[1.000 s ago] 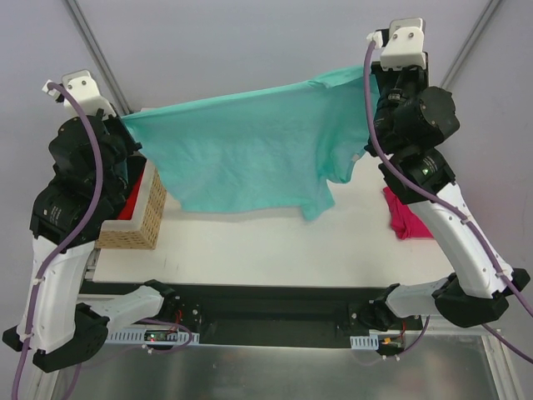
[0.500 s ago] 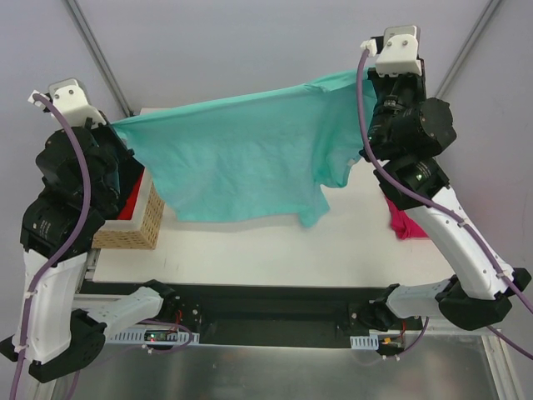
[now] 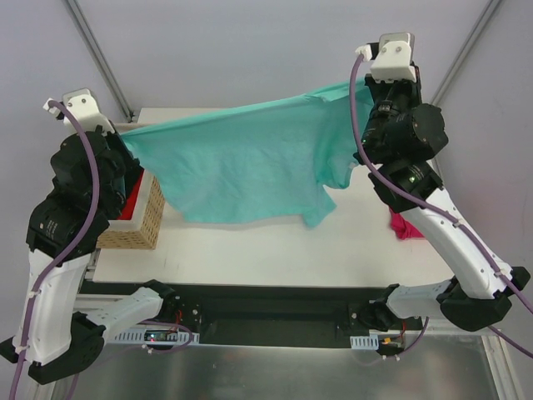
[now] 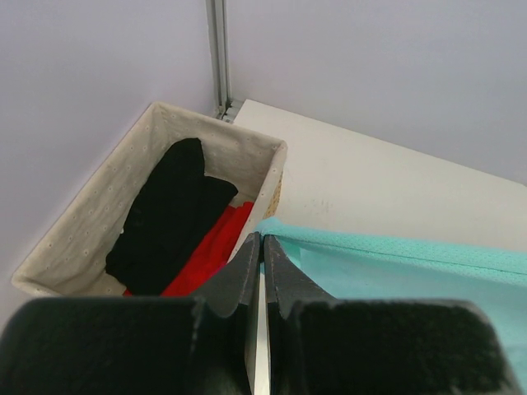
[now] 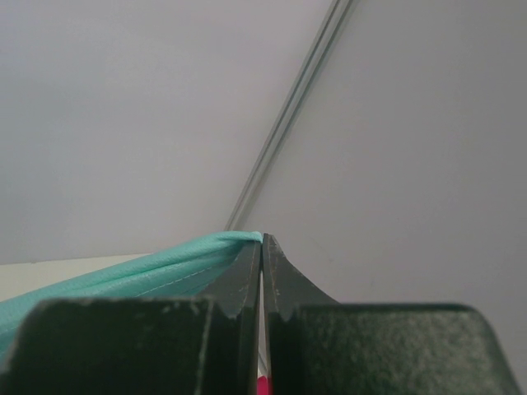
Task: Fold and stack the t-shirts
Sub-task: Flatten out the tshirt
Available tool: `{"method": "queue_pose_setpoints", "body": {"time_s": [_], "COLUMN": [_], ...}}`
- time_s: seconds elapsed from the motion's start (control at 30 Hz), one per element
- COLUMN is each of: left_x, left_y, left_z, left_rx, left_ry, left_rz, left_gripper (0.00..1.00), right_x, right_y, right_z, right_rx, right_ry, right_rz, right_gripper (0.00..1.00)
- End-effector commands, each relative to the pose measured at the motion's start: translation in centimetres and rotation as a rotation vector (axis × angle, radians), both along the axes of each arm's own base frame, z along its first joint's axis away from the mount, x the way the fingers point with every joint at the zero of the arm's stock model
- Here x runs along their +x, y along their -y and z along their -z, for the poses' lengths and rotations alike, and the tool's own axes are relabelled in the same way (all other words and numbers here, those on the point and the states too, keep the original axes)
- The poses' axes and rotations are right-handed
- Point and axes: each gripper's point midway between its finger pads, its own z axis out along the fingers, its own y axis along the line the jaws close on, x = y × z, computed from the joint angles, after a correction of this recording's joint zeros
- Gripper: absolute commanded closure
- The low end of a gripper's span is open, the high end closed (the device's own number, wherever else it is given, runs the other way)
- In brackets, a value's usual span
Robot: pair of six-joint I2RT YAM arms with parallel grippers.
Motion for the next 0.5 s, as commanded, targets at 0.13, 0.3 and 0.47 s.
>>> {"method": "queue_pose_setpoints", "body": {"time_s": [0.13,0.3,0.47], "left_x": [-2.33,-2.54,-2.73], "left_y": [-2.96,-3.07,-3.10], "left_z": [0.38,0.58,0.76], "left_rx": [0.027,0.028,0.025], "left_ry": [-0.012,-0.018,-0.021], "left_rz": [-0.126,-0.128,-0.126], "left_gripper": [1.00,1.00,1.00], "right_x": [-3.81,-3.90,-4.18], "right_y": [4.34,3.84,3.80], "right_z": [-1.11,-0.89,-1.00], "right_rx": [0.134,0.117,0.115], "right_ry": [0.043,0.035,0.035], "right_rz": [0.110,0.111,0.115], "right_gripper": [0.99,0.99,0.99]}}
